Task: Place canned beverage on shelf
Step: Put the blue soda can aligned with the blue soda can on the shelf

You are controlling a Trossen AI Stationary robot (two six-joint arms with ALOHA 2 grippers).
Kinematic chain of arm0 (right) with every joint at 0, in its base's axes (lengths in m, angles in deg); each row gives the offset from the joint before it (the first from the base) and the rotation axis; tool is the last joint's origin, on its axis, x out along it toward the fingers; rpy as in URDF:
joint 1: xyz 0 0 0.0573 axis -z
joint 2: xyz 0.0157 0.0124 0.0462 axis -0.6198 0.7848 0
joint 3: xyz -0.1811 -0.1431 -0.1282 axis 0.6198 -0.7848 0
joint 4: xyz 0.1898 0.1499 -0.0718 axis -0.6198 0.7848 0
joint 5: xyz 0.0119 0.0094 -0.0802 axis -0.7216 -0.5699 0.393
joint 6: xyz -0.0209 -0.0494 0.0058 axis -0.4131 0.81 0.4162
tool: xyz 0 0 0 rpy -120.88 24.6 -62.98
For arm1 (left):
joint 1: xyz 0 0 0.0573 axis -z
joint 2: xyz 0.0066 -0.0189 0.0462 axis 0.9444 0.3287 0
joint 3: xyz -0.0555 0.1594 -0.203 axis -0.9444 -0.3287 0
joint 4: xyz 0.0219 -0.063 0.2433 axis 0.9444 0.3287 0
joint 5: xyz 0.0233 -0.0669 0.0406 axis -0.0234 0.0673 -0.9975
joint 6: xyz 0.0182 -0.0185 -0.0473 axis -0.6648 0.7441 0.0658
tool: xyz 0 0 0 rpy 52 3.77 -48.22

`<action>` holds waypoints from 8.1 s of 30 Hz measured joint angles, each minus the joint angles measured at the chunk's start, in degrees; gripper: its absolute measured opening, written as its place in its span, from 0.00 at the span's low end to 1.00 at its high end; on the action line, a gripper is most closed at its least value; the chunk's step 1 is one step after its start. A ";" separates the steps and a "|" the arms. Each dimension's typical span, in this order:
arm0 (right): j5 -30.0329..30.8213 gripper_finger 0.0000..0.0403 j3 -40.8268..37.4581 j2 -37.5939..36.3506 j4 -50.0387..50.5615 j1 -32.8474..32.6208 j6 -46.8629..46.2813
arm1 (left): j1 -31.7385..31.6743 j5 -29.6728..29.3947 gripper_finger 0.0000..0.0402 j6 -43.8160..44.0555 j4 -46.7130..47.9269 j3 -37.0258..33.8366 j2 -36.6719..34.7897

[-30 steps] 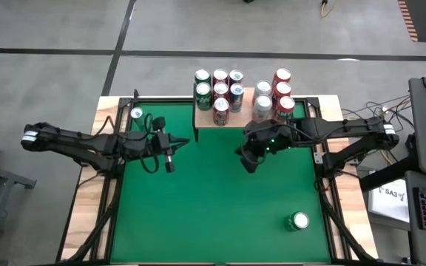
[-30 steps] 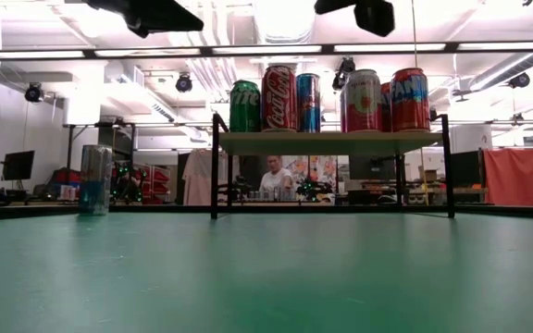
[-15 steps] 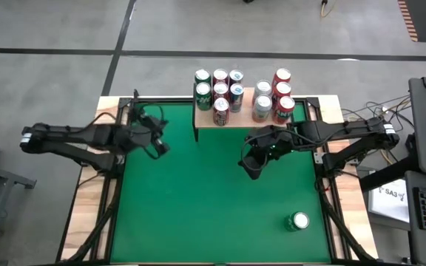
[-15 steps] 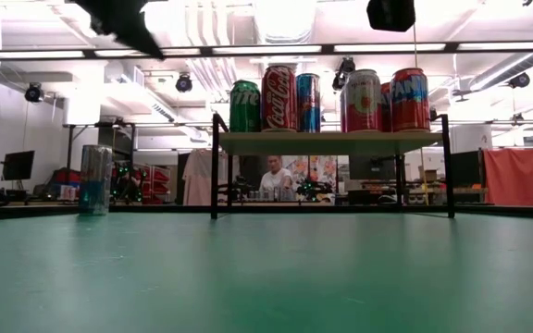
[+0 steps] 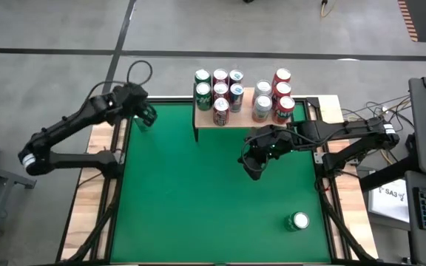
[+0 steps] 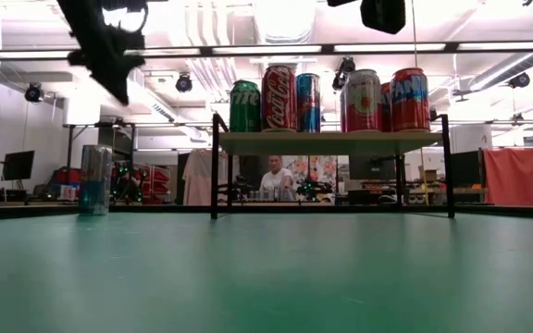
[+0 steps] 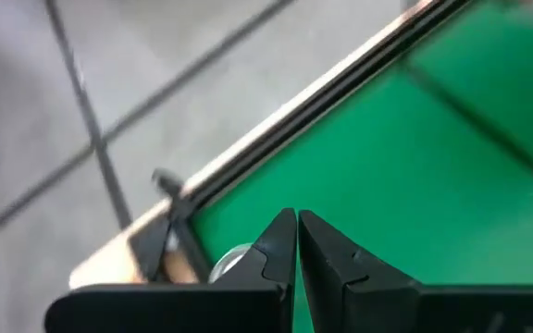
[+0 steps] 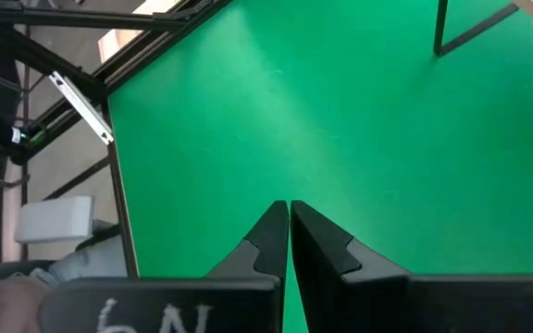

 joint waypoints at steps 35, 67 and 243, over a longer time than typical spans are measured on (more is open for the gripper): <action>-0.09 0.02 0.11 0.00 3.06 0.00 4.58 | -9.63 -2.39 0.76 3.13 9.13 -0.04 13.21; -0.11 0.02 0.11 0.00 3.45 0.00 4.42 | -11.08 1.61 0.77 5.67 3.89 -7.13 14.99; 15.71 0.81 -30.49 -8.62 -54.30 -5.27 34.22 | 45.61 5.84 0.48 -14.65 -83.92 -12.92 23.14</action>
